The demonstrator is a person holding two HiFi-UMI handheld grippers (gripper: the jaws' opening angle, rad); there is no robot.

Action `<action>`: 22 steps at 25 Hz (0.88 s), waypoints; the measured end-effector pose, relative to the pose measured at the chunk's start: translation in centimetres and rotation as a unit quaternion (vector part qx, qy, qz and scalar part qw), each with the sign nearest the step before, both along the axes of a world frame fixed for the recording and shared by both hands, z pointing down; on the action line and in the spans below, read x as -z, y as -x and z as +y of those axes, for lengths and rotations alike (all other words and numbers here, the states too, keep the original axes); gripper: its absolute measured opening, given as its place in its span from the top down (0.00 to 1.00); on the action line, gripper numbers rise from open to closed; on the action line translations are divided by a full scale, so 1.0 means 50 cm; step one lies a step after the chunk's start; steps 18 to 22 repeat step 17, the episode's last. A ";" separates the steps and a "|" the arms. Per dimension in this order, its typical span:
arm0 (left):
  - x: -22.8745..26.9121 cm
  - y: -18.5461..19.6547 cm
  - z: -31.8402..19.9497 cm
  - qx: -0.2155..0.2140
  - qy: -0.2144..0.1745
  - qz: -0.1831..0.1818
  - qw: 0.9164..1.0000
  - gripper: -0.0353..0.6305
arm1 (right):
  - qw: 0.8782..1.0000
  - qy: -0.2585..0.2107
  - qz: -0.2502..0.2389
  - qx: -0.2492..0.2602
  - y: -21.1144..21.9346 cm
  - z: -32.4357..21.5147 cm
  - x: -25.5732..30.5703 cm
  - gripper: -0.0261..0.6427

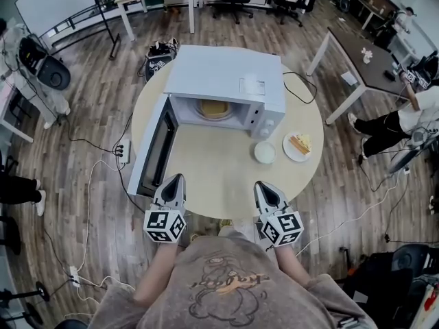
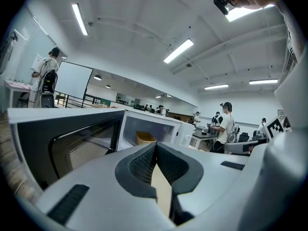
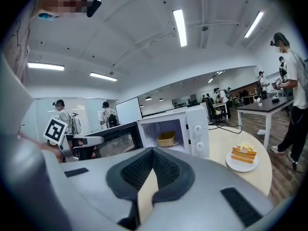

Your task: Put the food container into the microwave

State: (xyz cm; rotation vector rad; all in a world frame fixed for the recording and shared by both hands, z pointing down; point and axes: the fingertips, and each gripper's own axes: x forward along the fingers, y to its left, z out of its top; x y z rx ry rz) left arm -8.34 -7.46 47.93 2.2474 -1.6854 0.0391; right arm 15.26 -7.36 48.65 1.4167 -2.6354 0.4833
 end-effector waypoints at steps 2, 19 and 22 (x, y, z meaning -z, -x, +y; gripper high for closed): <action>0.002 0.000 -0.001 0.003 -0.001 0.002 1.000 0.90 | 1.000 0.002 -0.002 0.001 -0.001 -0.001 -0.001 0.96; 0.005 0.024 -0.005 0.017 0.004 0.005 1.000 0.90 | 1.000 0.014 -0.015 0.010 0.025 -0.019 -0.009 0.96; 0.005 0.024 -0.005 0.017 0.004 0.005 1.000 0.90 | 1.000 0.014 -0.015 0.010 0.025 -0.019 -0.009 0.96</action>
